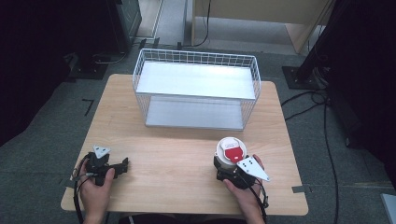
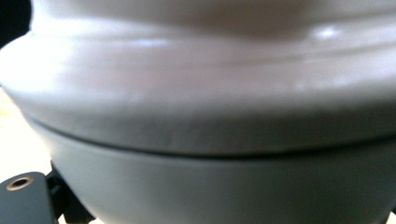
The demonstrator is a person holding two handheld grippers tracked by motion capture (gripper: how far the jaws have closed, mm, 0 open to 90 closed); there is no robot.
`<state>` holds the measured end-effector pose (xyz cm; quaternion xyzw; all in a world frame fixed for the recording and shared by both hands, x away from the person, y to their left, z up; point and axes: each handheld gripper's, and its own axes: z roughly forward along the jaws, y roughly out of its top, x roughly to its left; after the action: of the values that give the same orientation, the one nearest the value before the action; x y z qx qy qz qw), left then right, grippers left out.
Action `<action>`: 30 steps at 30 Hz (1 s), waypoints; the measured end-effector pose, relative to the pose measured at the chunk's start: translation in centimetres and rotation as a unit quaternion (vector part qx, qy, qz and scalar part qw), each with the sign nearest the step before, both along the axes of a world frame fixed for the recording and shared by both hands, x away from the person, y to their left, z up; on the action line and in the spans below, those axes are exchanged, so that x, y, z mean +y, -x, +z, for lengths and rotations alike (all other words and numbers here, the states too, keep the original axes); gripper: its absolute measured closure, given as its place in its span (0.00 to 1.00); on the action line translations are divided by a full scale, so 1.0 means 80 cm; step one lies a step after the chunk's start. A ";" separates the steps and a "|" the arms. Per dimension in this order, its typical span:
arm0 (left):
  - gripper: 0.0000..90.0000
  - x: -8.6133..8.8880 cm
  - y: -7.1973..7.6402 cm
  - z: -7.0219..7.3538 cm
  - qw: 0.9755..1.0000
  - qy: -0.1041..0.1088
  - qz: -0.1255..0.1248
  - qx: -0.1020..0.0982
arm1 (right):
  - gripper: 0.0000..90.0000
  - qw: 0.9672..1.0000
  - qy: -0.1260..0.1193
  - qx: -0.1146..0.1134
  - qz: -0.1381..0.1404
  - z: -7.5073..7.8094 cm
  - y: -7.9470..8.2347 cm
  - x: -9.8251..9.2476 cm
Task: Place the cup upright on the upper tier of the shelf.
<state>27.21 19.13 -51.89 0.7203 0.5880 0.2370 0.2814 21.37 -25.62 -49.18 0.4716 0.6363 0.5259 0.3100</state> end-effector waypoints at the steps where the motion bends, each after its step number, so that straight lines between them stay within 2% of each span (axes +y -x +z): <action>1: 0.00 0.000 0.000 0.000 1.000 0.000 0.000 0.000 | 0.09 1.000 0.003 -0.002 0.000 0.002 0.000 0.001; 13: 0.00 0.000 0.000 0.000 1.000 0.000 0.000 0.000 | 0.09 1.000 -0.001 -0.029 0.010 0.033 0.001 0.008; 16: 0.00 0.000 0.000 0.000 1.000 0.000 0.000 0.000 | 0.09 0.999 -0.005 -0.037 0.009 0.045 -0.004 0.009; 30: 0.00 0.000 0.000 0.000 1.000 0.000 0.000 0.000 | 0.09 0.998 0.000 -0.056 0.000 0.079 -0.020 0.011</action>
<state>27.21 19.12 -51.90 0.7202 0.5881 0.2372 0.2816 22.99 -24.75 -42.86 0.4417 0.6178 0.5515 0.3451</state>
